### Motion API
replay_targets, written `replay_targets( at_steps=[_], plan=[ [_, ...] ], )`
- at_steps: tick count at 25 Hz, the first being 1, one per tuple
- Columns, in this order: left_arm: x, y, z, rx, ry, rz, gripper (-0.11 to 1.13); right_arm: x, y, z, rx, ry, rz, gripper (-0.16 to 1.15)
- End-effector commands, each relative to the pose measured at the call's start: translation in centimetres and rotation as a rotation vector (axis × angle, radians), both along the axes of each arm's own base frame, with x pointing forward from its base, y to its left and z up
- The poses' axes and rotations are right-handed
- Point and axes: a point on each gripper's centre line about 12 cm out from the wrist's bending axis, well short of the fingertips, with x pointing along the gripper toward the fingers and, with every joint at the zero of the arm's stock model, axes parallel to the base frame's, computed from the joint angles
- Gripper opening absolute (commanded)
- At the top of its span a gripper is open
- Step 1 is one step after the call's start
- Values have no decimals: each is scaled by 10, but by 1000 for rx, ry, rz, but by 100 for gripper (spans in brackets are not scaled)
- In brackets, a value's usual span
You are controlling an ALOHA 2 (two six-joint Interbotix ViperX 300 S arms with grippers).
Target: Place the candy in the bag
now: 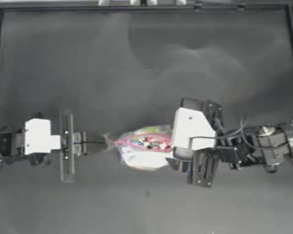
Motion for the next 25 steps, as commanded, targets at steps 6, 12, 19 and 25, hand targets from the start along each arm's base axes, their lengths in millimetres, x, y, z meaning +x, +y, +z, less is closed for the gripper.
replay_targets(
  at_steps=[6, 12, 19, 25],
  plan=[
    [2, 2, 13, 0, -43, 4, 27, -3, 0, 17, 3, -50, 6, 96],
    [4, 1, 12, -4, -34, 2, 87, -3, -2, 18, -9, -52, 8, 96],
    [2, 3, 11, -12, -3, 3, 100, -4, -3, 17, -17, -52, 9, 96],
    [-5, 8, 19, -23, 21, 7, 100, -18, -5, 20, -9, -64, -1, 96]
  ],
)
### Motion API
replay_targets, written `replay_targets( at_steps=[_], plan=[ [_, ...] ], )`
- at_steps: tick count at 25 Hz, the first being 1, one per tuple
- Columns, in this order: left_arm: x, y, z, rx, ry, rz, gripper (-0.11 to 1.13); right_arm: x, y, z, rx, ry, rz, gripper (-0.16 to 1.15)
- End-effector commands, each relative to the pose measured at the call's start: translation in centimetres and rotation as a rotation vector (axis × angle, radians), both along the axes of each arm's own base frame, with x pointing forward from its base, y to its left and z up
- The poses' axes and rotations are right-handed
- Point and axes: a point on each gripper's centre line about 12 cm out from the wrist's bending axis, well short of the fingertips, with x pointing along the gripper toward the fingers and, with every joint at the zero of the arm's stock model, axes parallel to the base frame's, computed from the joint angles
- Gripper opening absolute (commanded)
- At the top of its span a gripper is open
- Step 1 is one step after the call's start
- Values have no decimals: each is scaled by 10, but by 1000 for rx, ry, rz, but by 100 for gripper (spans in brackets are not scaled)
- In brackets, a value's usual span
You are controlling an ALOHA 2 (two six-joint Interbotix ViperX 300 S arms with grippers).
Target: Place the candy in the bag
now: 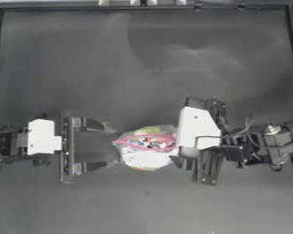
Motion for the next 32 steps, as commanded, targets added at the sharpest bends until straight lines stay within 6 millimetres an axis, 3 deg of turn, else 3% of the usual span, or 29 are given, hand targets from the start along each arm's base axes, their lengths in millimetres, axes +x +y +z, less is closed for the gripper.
replay_targets(
  at_steps=[1, 17, 32],
  plan=[
    [-4, 3, 20, -4, -31, 1, 99, -10, -2, 18, 10, -59, -7, 96],
    [-44, 10, 77, -11, -2, -39, 97, -61, -18, 18, -12, -205, -38, 96],
    [-75, 10, 90, -30, 5, -57, 97, -99, -24, 11, 32, -317, -47, 96]
  ],
)
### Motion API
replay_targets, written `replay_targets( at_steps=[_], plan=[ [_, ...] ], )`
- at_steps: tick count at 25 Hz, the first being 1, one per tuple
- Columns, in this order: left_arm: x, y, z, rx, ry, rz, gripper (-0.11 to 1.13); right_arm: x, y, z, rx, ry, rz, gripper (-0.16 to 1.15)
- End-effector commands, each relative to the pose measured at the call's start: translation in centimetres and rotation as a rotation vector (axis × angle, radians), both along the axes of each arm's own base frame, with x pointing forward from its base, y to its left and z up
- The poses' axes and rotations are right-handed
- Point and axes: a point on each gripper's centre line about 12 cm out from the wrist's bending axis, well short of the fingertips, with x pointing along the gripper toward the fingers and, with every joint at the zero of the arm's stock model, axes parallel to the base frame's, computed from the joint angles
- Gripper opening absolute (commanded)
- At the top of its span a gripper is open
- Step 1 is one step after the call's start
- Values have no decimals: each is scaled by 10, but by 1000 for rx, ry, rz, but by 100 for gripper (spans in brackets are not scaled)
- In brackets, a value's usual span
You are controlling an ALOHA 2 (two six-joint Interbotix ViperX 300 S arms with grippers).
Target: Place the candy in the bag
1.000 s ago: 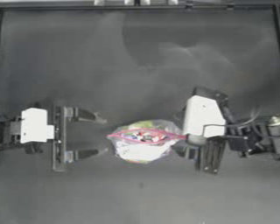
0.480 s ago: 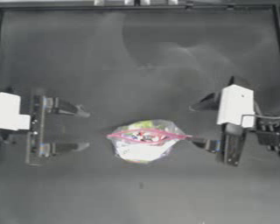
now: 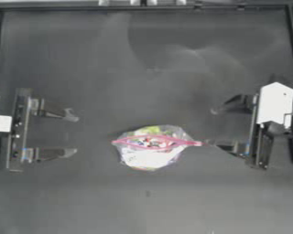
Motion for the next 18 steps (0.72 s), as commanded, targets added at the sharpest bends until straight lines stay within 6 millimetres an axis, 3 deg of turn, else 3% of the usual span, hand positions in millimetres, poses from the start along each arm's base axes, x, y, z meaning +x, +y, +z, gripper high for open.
replay_targets(
  at_steps=[1, 18],
  plan=[
    [-3, 2, 5, 0, -12, 7, 97, -5, -1, 7, 6, -42, 1, 96],
    [-19, 6, 9, -1, -31, 19, 97, -17, -9, 4, 65, -151, 1, 96]
  ],
)
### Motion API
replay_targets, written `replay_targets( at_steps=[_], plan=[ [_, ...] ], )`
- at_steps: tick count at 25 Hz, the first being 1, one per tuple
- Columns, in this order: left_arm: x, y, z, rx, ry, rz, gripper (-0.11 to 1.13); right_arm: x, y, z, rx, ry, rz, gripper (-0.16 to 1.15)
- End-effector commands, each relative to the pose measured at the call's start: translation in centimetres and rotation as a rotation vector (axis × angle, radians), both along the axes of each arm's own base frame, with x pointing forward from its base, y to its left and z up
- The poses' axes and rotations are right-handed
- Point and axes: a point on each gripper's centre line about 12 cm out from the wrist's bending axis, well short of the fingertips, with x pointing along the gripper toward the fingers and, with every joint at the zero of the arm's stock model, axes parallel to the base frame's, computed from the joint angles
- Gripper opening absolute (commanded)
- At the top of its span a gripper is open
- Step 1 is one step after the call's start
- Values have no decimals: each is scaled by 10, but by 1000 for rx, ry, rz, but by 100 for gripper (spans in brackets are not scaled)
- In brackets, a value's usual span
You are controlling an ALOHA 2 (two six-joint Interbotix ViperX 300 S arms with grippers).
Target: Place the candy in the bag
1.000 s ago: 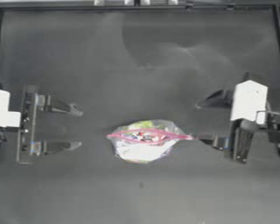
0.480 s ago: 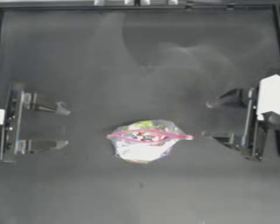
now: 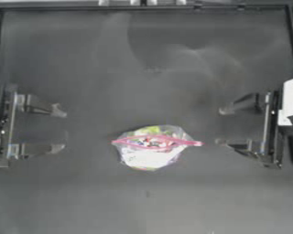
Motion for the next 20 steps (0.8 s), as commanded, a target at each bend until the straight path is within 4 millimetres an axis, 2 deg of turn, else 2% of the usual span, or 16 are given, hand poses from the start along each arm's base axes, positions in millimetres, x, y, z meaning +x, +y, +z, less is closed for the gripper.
replay_targets(
  at_steps=[1, 20],
  plan=[
    [0, 1, 4, -2, -12, 7, 97, 0, -2, 4, 6, -27, 2, 96],
    [-13, 3, 5, -1, -45, 18, 97, -5, -3, 3, 13, -33, -2, 96]
  ],
)
